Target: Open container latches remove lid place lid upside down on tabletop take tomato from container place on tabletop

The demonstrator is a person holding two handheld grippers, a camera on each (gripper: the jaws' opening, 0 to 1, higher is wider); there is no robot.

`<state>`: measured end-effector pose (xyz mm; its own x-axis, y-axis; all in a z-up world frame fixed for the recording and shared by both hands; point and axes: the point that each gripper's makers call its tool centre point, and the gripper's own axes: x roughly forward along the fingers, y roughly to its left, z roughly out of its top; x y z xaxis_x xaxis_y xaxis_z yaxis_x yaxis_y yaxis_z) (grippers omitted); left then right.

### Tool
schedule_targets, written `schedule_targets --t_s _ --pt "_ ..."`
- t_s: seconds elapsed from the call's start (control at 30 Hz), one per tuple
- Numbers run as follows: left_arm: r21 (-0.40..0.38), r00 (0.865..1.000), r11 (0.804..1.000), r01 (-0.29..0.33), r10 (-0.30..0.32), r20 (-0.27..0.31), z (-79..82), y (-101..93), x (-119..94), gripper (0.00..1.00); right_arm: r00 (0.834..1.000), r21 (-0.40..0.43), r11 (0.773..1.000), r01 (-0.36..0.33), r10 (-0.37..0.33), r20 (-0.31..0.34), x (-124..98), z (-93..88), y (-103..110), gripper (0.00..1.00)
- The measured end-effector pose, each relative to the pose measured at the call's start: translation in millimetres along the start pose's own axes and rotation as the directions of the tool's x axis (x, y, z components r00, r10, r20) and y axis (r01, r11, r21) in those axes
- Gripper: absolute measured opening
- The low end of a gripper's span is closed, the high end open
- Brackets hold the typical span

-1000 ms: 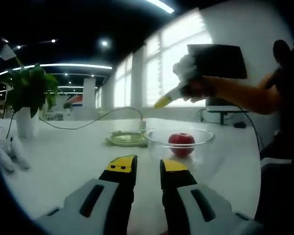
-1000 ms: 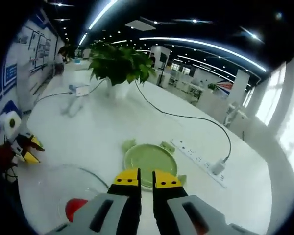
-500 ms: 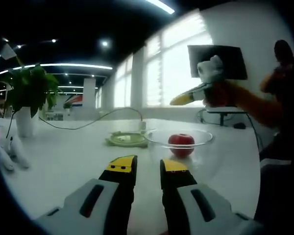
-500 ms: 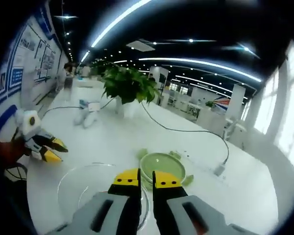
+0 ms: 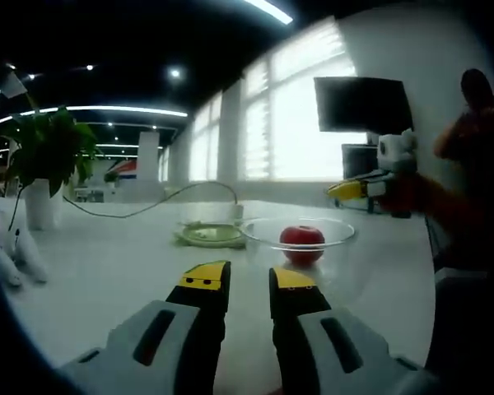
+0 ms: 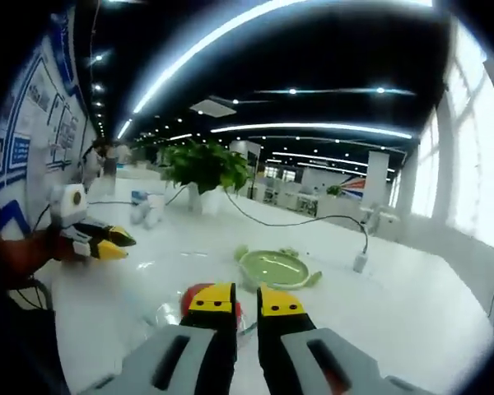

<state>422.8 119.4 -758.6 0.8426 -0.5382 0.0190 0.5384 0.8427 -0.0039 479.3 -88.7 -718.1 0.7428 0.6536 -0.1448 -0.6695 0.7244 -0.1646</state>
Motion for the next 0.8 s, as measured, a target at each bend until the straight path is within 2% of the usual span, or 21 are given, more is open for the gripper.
schedule_targets --t_s 0.07,0.17,0.23,0.27,0.33,0.4,0.47,0.57,0.6,0.67,0.7,0.8 --pt "-0.004 1.000 1.000 0.007 -0.007 0.007 1.2 -0.8 0.0 0.21 1.000 0.012 1.000 -0.007 0.007 0.011 -8.1 -5.4 4.5 0.05" --pt "-0.024 1.000 1.000 0.014 -0.014 0.022 4.2 -0.4 -1.2 0.21 0.998 0.039 0.999 0.000 -0.002 0.070 -18.2 -8.8 7.5 0.05" --pt "-0.035 0.999 0.999 0.025 -0.023 0.032 6.2 -1.4 -2.1 0.21 0.991 0.052 0.999 0.007 -0.014 0.133 -25.8 -9.7 7.5 0.05" --pt "-0.040 0.999 0.999 0.031 -0.030 0.041 7.9 -2.5 -2.7 0.21 0.990 0.057 0.998 0.000 -0.008 0.140 -29.1 -13.4 8.5 0.05" --pt "-0.043 0.998 0.998 0.039 -0.037 0.047 9.0 -3.7 -3.0 0.21 0.985 0.109 0.994 0.010 -0.029 0.172 -32.7 -15.7 5.7 0.05" --pt "-0.044 0.998 0.998 0.050 -0.048 0.049 9.4 -5.8 -2.8 0.21 0.982 0.153 0.988 -0.014 -0.014 0.186 -34.9 -20.3 8.0 0.04" --pt "-0.037 0.998 0.998 0.052 -0.050 0.045 8.5 -6.6 -2.3 0.21 0.984 0.154 0.988 -0.017 -0.011 0.178 -35.1 -27.2 7.9 0.04" --pt "-0.027 0.998 0.998 0.051 -0.050 0.038 7.2 -7.3 -1.9 0.21 0.986 0.143 0.990 0.016 -0.040 0.162 -36.0 -34.8 3.3 0.04" --pt "-0.025 0.998 0.998 0.052 -0.051 0.037 7.0 -7.4 -1.8 0.21 0.986 0.149 0.989 0.023 -0.047 0.163 -37.2 -35.6 1.4 0.04" --pt "-0.031 0.998 0.998 0.062 -0.061 0.034 6.3 -8.8 -1.6 0.23 0.977 0.187 0.982 0.027 -0.066 0.203 -40.0 -32.6 -2.8 0.04" --pt "-0.030 0.997 0.997 0.065 -0.064 0.033 6.0 -9.3 -1.4 0.23 0.979 0.214 0.977 0.016 -0.059 0.196 -40.2 -34.8 -2.5 0.04" --pt "-0.025 0.997 0.998 0.065 -0.064 0.034 6.2 -9.5 -1.3 0.23 0.978 0.198 0.980 0.026 -0.067 0.200 -40.6 -33.9 -2.7 0.04"
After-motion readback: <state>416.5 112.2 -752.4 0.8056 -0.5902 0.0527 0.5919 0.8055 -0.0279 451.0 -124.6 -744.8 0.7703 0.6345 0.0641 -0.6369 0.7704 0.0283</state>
